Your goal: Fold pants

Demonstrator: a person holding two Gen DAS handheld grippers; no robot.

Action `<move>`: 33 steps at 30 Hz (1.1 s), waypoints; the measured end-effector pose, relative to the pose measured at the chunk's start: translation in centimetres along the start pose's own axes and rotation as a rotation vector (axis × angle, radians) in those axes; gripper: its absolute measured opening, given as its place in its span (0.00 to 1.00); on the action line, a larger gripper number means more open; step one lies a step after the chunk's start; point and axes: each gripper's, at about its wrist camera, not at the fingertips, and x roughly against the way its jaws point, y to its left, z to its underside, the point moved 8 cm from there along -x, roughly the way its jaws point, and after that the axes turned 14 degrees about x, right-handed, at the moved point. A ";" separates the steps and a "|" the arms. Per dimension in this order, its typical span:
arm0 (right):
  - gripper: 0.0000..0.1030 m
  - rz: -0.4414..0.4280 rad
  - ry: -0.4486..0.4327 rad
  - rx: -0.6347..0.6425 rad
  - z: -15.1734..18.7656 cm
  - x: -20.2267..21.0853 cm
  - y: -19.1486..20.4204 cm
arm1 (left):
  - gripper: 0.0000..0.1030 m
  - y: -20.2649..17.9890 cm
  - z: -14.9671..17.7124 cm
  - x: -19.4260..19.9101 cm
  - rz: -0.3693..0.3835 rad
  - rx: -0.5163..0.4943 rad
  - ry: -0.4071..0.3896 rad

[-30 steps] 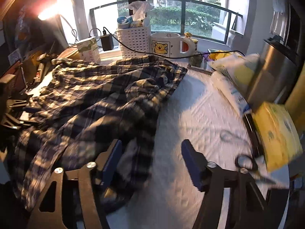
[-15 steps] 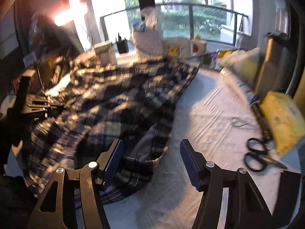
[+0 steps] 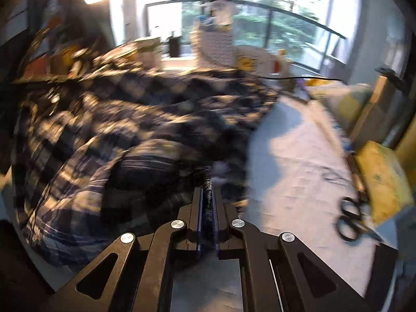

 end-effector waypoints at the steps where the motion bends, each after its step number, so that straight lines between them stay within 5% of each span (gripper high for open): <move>1: 0.06 0.020 -0.002 -0.015 0.2 0.6 -0.7 | 0.02 0.2 0.4 0.3 -0.010 -0.008 0.002; 14: 0.06 0.150 0.012 -0.133 4.4 6.4 -2.2 | 0.02 1.8 10.7 6.9 0.014 0.044 0.086; 21: 0.06 0.177 0.029 -0.130 4.8 6.7 -1.6 | 0.02 3.3 13.0 8.1 -0.007 0.098 0.085; 22: 0.06 0.178 0.020 -0.133 4.6 6.9 -1.4 | 0.04 3.6 12.8 8.3 -0.012 0.116 0.072; 24: 0.06 0.181 0.009 -0.141 4.5 7.1 -1.4 | 0.31 3.8 12.3 8.9 -0.002 0.148 0.031; 25: 0.06 0.181 0.004 -0.144 4.4 7.3 -1.4 | 0.61 3.8 12.0 9.3 0.002 0.158 0.008; 26: 0.06 0.183 0.002 -0.148 4.4 7.5 -1.4 | 0.71 3.9 11.7 9.6 0.001 0.169 -0.020; 33: 0.07 0.183 -0.025 -0.198 4.7 8.5 -1.8 | 0.69 3.6 12.8 7.3 -0.002 0.167 0.027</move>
